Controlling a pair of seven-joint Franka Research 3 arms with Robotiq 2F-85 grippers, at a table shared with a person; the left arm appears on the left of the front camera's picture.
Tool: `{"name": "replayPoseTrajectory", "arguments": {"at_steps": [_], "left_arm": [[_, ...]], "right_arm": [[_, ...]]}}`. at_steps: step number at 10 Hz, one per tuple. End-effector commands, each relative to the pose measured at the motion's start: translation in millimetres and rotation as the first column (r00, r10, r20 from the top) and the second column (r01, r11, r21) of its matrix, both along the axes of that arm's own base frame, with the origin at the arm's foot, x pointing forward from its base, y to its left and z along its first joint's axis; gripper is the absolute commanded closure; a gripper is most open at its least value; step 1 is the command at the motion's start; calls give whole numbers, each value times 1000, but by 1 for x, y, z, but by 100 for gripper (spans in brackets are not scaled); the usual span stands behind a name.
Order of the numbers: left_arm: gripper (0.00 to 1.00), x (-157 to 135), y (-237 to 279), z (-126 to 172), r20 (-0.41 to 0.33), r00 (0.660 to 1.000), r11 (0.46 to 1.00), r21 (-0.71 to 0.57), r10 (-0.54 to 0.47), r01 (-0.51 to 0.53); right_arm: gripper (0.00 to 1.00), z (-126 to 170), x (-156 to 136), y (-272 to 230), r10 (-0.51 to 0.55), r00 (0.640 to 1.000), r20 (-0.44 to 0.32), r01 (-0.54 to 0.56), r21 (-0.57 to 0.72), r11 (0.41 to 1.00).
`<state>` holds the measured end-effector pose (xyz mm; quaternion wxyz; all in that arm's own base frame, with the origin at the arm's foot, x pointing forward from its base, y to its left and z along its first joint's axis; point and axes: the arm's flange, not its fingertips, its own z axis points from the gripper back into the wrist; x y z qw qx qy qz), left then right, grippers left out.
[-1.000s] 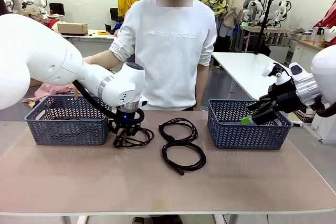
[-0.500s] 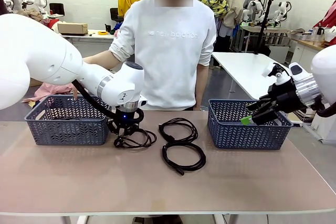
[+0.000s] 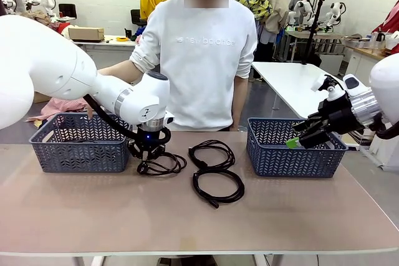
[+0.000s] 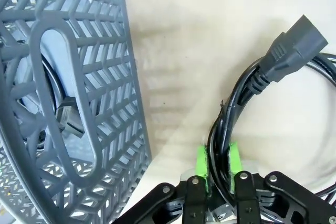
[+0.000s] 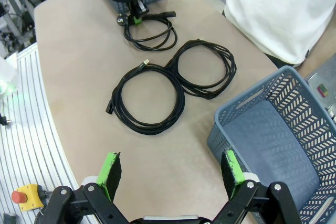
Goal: Organize the cables according to human instructions.
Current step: Pick up a bundle of cables and place it in the basket indicated by the human.
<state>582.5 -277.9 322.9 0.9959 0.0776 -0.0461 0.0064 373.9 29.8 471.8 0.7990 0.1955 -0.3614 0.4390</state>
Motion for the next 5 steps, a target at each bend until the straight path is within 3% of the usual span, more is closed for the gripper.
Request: {"name": "replayPoseTrajectory", "arguments": {"at_steps": [1, 5], "left_arm": [[100, -3, 6, 17, -2, 999, 998, -61, -34, 33], [100, -6, -2, 66, 61, 996, 995, -74, -60, 65]], "right_arm": [[0, 0, 4, 0, 19, 1000, 20, -19, 15, 1000], [0, 0, 4, 0, 19, 1000, 20, -19, 15, 1000]]}}
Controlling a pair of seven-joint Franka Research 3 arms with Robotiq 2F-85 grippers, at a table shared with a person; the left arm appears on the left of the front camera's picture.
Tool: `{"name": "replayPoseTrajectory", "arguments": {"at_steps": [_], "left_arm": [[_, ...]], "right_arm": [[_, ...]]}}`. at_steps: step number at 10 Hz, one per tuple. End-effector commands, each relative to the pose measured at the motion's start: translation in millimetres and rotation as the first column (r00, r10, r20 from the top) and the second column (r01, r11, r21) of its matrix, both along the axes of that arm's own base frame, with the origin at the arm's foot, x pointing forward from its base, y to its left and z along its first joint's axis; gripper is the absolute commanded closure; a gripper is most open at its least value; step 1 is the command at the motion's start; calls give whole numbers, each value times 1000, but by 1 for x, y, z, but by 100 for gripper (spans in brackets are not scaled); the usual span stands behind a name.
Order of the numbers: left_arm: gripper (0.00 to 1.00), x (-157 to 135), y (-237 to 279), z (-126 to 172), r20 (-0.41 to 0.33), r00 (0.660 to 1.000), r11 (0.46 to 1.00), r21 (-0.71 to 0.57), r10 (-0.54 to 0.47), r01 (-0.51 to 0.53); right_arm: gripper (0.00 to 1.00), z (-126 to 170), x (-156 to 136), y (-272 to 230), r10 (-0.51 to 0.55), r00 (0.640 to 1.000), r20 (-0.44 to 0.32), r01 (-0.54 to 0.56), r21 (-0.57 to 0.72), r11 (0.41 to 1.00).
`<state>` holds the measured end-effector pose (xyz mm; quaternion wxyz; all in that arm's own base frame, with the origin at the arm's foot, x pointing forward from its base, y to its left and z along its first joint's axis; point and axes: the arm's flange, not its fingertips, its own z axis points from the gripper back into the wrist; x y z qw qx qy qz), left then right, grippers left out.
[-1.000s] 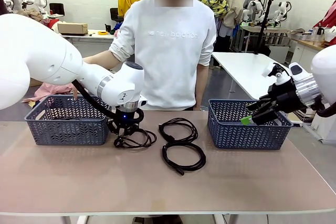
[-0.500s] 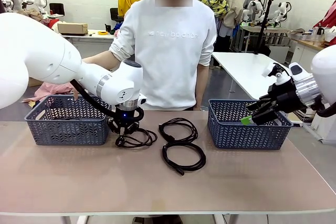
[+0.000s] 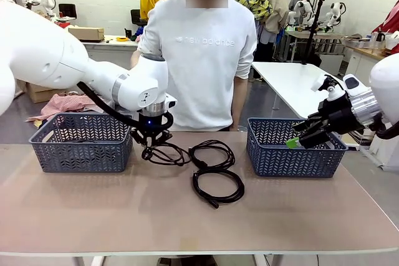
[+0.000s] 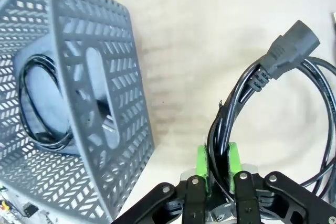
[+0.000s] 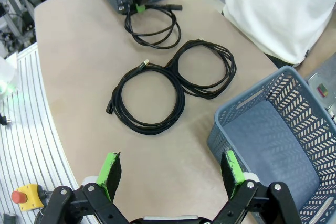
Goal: Organize the cables according to human instructions.
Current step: Pick up a bundle of cables and place it in the basket indicated by the human.
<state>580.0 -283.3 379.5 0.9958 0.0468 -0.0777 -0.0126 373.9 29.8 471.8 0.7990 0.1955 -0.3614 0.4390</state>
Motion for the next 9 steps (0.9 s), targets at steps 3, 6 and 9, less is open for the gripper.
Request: {"name": "replayPoseTrajectory", "arguments": {"at_steps": [3, 6, 9], "left_arm": [[100, -6, 2, 45, 15, 998, 996, -61, -68, 69], [100, -6, 12, 77, 13, 997, 993, -82, -82, 82], [100, 9, 42, 105, -11, 985, 979, -113, -171, 169]], "right_arm": [[0, 0, 4, 0, 19, 1000, 20, -19, 15, 1000], [0, 0, 4, 0, 19, 1000, 20, -19, 15, 1000], [0, 0, 4, 0, 19, 1000, 20, -19, 15, 1000]]}}
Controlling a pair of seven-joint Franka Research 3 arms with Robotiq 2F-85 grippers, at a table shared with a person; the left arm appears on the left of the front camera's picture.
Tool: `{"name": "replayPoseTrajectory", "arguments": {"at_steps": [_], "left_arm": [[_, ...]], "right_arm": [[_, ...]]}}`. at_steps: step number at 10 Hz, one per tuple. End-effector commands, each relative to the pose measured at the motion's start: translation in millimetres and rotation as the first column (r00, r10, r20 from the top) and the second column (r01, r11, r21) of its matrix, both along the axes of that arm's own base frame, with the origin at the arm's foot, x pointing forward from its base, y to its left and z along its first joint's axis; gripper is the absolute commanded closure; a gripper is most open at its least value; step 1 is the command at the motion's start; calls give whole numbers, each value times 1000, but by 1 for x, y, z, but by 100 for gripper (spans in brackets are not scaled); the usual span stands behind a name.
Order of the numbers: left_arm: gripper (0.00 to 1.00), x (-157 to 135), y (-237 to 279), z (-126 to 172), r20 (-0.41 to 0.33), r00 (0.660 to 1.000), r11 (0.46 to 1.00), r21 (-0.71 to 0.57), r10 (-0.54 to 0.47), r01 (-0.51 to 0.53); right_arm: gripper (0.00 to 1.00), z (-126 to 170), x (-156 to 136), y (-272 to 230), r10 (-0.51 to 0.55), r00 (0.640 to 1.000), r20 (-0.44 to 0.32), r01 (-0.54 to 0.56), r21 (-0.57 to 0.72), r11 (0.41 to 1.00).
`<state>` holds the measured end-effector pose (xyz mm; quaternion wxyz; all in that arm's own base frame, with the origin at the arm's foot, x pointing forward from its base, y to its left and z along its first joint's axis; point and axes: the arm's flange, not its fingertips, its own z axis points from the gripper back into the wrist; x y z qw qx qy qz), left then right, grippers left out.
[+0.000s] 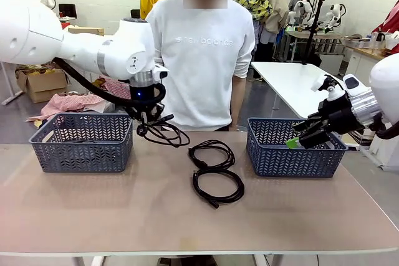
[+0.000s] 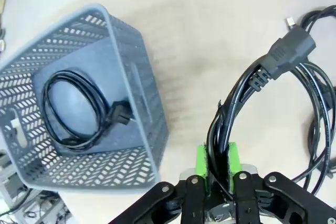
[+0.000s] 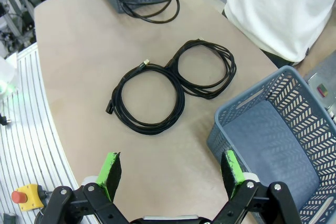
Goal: Organize the cables according to human instructions.
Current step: Pick up a bundle of cables and place it in the basket indicated by the human.
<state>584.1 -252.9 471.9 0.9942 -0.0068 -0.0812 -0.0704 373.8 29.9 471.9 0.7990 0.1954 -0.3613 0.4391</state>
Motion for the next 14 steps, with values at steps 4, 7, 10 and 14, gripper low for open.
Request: {"name": "replayPoseTrajectory", "arguments": {"at_steps": [4, 7, 10, 14], "left_arm": [[100, 9, 62, 47, -12, 947, 947, -8, -322, 322], [100, 7, 100, 62, -59, 833, 834, -77, -550, 546], [100, 13, 122, 71, -55, 787, 787, -119, -614, 606], [100, 8, 116, 61, -60, 802, 804, -81, -594, 589]], "right_arm": [[0, 0, 4, 0, 18, 1000, 20, -19, 16, 1000], [0, 0, 4, 0, 18, 1000, 20, -19, 16, 1000], [0, 0, 4, 0, 18, 1000, 20, -19, 16, 1000], [0, 0, 4, 0, 18, 1000, 20, -19, 16, 1000]]}}
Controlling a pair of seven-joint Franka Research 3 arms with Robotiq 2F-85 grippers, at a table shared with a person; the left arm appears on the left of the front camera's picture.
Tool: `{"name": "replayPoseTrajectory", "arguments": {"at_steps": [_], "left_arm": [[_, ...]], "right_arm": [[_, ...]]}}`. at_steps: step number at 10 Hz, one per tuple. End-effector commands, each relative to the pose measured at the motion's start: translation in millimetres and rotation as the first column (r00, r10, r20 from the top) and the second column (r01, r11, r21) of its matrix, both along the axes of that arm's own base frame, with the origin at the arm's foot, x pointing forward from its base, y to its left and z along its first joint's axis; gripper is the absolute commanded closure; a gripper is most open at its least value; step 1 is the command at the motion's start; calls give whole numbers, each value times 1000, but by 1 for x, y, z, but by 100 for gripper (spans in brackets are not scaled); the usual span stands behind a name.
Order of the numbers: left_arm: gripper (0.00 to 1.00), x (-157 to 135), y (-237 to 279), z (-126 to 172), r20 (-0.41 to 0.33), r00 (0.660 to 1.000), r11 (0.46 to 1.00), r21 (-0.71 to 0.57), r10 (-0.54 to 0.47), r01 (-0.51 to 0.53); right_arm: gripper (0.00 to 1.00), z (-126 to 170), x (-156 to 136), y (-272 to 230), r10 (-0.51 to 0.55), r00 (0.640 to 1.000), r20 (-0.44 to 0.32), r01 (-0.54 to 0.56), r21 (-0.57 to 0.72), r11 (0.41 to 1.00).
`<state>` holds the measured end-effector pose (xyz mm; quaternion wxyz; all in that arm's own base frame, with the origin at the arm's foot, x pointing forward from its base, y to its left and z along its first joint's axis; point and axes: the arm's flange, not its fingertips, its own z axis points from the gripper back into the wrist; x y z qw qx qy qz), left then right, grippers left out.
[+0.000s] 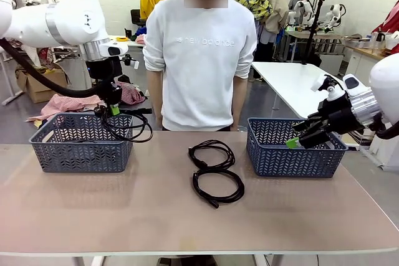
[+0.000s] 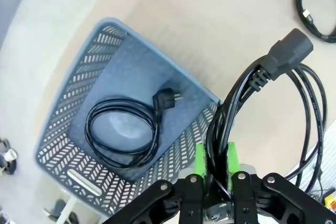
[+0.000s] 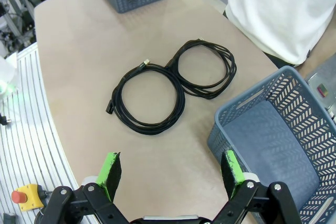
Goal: Organize the cables according to human instructions.
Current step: Pick up a bundle of cables and place it in the basket indicated by the human.
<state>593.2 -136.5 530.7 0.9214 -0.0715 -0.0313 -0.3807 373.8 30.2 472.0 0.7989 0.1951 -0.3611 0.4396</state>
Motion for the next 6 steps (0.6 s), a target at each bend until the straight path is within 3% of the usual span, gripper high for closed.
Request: {"name": "replayPoseTrajectory", "arguments": {"at_steps": [1, 4, 5, 6], "left_arm": [[100, -1, 0, 2, 14, 1000, 1000, 11, 15, -15], [100, -1, 0, 2, 14, 1000, 1000, 11, 15, -15], [81, 0, -2, -1, -2, 1000, 1000, 0, -1, 1], [81, 17, 10, -4, -7, 1000, 999, 30, -20, 20]], "right_arm": [[0, 0, 4, 0, 18, 1000, 20, -18, 16, 1000], [0, 0, 4, 0, 18, 1000, 20, -18, 16, 1000], [0, 0, 4, 0, 18, 1000, 20, -18, 16, 1000], [0, 0, 4, 0, 18, 1000, 20, -18, 16, 1000]]}}
